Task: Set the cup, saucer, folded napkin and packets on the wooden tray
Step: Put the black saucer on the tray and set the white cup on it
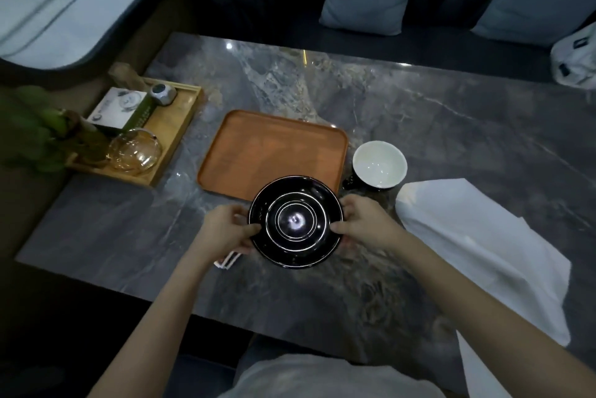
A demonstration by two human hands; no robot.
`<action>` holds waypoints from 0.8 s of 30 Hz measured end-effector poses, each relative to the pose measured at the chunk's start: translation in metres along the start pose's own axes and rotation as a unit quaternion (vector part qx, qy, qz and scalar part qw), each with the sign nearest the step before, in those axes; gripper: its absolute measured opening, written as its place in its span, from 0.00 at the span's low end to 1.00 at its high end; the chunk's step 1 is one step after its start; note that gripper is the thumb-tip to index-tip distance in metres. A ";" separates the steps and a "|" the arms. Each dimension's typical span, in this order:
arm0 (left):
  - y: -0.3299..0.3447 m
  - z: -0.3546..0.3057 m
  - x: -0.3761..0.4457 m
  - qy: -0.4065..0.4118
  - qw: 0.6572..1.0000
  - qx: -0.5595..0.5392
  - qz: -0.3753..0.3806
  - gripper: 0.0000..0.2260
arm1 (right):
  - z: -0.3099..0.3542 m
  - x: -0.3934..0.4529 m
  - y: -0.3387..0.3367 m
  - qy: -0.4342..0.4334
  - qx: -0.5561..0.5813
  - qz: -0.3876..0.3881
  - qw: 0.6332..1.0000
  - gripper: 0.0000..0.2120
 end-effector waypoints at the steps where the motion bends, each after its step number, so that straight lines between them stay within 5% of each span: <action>1: -0.008 -0.008 0.004 0.008 1.000 0.004 0.002 0.06 | 0.008 0.007 -0.002 -0.006 0.007 -0.004 1.000 0.18; 13: -0.108 -0.052 0.106 0.059 0.998 -0.018 -0.015 0.14 | 0.083 0.108 0.002 0.022 0.084 -0.071 0.994 0.23; 18: -0.124 -0.041 0.148 0.046 0.998 -0.023 -0.039 0.05 | 0.085 0.141 0.023 0.081 0.108 -0.123 0.983 0.20; 24: -0.127 -0.019 0.184 0.020 0.998 -0.043 -0.048 0.05 | 0.077 0.164 0.035 0.138 0.107 -0.161 0.972 0.20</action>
Point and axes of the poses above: each hand's wrist, its own x-axis towards the middle knuckle, its own y-axis out of the palm, z = x × y, the point moved 8 cm from there along x, towards the middle knuckle, and after that the axes turned 12 degrees about -x, right-handed, at the moved point
